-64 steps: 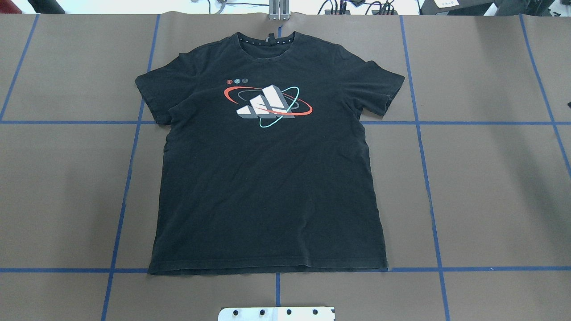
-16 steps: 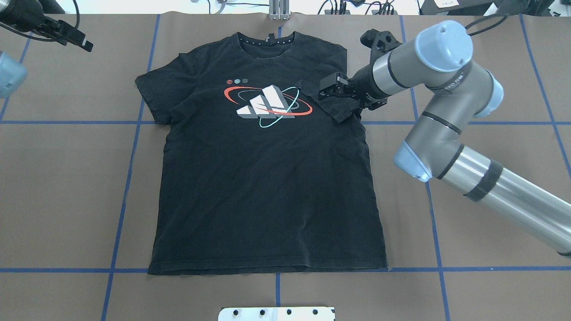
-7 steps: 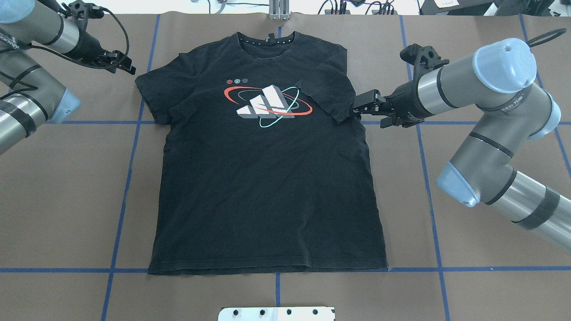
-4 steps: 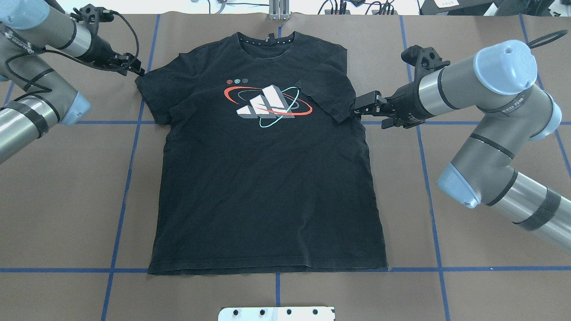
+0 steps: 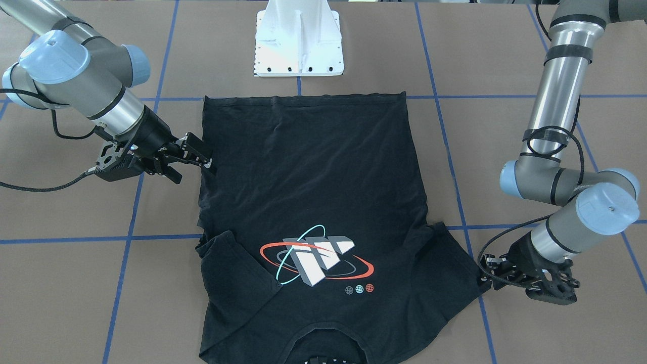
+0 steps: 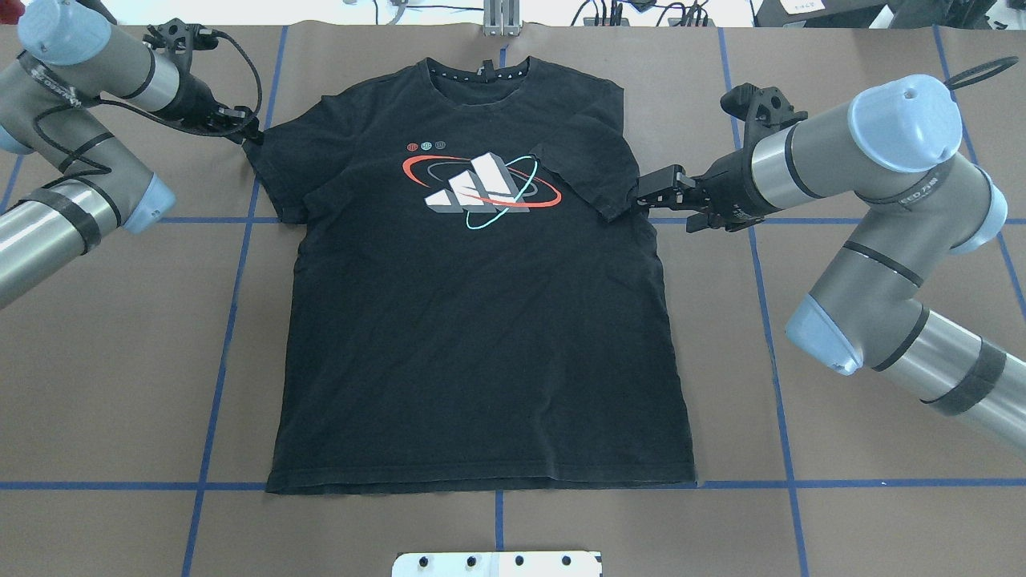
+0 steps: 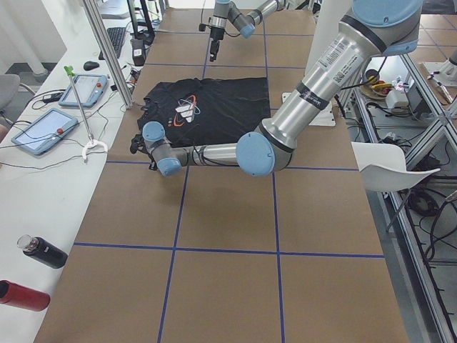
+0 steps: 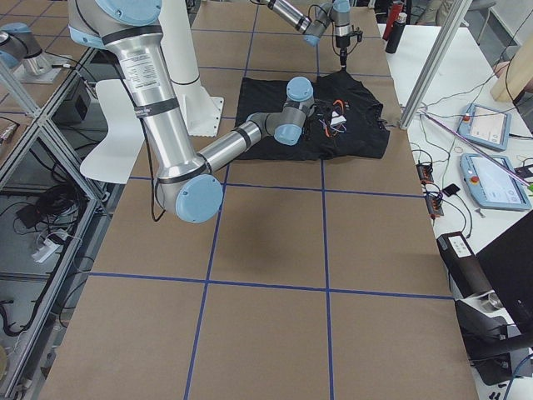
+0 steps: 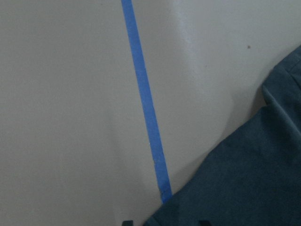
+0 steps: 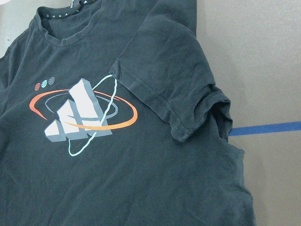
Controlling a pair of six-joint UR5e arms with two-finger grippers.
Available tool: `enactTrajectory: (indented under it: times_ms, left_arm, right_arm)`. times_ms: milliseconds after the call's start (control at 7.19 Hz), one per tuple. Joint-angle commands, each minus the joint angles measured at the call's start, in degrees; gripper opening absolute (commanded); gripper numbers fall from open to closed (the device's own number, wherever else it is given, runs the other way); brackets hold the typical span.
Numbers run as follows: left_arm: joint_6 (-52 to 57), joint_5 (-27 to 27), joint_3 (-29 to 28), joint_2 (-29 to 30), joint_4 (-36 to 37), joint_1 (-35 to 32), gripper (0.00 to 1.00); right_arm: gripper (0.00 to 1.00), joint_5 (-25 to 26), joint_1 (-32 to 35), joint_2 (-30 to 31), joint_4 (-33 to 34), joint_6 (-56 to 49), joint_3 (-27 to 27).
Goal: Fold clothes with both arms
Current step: 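Release the sleeve with the right gripper while the left arm reaches toward the shirt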
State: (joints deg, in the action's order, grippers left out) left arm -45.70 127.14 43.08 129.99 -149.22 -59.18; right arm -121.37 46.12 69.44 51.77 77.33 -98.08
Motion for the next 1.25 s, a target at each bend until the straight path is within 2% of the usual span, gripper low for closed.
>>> enactTrajectory:
  times_ms: [0,278,417,696,835,974,1113]
  left_arm:
    - [0.0,0.0,-0.4,-0.3,0.0,-0.1,0.44]
    - [0.0,0.0,-0.4,-0.2,0.0,-0.1,0.42]
    - [0.0,0.0,-0.4,-0.2,0.0,-0.1,0.37]
    - [-0.1,0.0,-0.4,-0.2,0.0,-0.1,0.16]
    - [-0.1,0.0,-0.4,-0.3,0.0,-0.1,0.00]
    - [-0.2,0.4,0.3,-0.2,0.0,-0.1,0.00]
    - [-3.0,1.3,4.2,-0.4,0.2,-0.4,0.00]
  right_arm:
    - [1.00,0.1,-0.1,-0.1,0.0,0.1,0.1]
    - [1.00,0.1,-0.2,-0.2,0.0,0.1,0.1]
    - [1.00,0.1,-0.2,-0.2,0.0,0.2,0.1]
    - [1.00,0.1,-0.2,-0.2,0.0,0.2,0.1]
    - [1.00,0.1,-0.2,-0.2,0.0,0.2,0.1]
    - [1.00,0.1,-0.2,-0.2,0.0,0.2,0.1]
    - [1.00,0.1,-0.1,-0.3,0.0,0.2,0.1]
